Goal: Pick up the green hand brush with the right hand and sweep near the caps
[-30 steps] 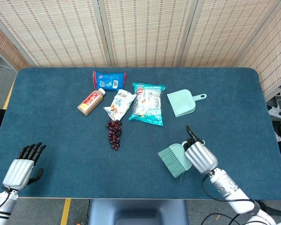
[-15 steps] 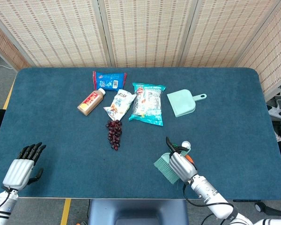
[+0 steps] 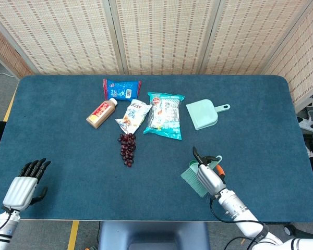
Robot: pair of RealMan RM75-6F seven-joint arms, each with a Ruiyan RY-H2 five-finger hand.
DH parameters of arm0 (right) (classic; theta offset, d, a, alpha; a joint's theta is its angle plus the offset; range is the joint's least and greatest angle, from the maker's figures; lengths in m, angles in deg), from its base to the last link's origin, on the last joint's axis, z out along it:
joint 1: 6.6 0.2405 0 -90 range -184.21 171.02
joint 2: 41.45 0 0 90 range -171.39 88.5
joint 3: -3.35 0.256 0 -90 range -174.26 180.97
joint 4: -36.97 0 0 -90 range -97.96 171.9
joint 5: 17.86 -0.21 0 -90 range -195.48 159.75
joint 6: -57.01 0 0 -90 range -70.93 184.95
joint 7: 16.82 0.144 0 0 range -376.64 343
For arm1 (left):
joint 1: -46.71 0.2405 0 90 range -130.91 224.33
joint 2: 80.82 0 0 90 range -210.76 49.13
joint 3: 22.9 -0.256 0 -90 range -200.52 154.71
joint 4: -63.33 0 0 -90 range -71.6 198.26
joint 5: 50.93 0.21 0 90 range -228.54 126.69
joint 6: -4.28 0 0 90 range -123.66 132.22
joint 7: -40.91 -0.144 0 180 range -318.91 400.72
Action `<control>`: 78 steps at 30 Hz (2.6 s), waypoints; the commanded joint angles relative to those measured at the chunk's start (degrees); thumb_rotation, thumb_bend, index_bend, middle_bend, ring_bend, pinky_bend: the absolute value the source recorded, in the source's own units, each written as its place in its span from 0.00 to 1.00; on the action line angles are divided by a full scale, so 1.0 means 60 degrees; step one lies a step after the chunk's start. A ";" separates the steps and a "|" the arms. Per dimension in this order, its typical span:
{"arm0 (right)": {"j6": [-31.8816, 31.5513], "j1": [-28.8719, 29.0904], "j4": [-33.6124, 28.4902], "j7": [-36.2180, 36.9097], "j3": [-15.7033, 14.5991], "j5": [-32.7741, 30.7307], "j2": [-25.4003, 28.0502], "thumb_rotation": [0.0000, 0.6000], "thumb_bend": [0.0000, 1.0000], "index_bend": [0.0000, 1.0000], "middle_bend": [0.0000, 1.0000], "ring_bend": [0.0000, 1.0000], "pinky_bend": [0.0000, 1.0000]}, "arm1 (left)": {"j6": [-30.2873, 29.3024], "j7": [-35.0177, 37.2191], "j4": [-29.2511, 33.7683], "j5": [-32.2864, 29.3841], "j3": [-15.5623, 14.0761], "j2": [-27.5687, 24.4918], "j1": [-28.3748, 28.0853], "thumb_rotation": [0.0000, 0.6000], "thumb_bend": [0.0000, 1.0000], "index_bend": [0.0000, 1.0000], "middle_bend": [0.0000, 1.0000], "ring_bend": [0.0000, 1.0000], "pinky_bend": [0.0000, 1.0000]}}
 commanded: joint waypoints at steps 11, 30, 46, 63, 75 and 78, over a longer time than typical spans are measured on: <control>-0.0515 0.0070 0.1593 -0.0237 -0.0152 0.0162 -0.0326 1.00 0.54 1.00 0.87 0.56 0.00 | 0.0082 -0.0226 -0.0017 -0.0111 0.0012 0.0096 -0.0017 1.00 0.43 0.00 0.00 0.00 0.09; -0.0400 0.0203 0.3856 0.0475 0.0058 -0.0551 -0.0626 1.00 0.54 1.00 0.87 0.56 0.00 | 0.0358 -0.0710 -0.0219 -0.0369 0.0029 0.0422 -0.0112 1.00 0.43 0.00 0.00 0.00 0.09; -0.0413 0.0026 0.6017 0.1161 0.0089 -0.1026 -0.0478 1.00 0.54 1.00 0.87 0.56 0.00 | 0.0517 -0.1174 -0.0257 -0.0458 -0.0006 0.0666 -0.0192 1.00 0.43 0.00 0.00 0.00 0.09; -0.0821 -0.0194 0.4091 0.5440 0.0667 -0.0373 0.1105 1.00 0.54 1.00 0.87 0.56 0.00 | 0.0458 -0.1199 -0.0136 -0.0531 0.0082 0.0640 -0.0222 1.00 0.43 0.00 0.00 0.00 0.09; -0.0949 0.0373 0.0745 0.3556 0.0894 -0.0126 0.0537 1.00 0.54 1.00 0.87 0.56 0.00 | 0.0335 -0.0919 -0.0105 -0.0338 0.0013 0.0534 -0.0197 1.00 0.43 0.00 0.00 0.00 0.09; -0.0862 0.0638 0.0880 0.2731 0.1050 -0.0540 -0.0255 1.00 0.54 1.00 0.87 0.56 0.00 | 0.0311 -0.0841 -0.0091 -0.0307 0.0006 0.0484 -0.0192 1.00 0.43 0.00 0.00 0.00 0.09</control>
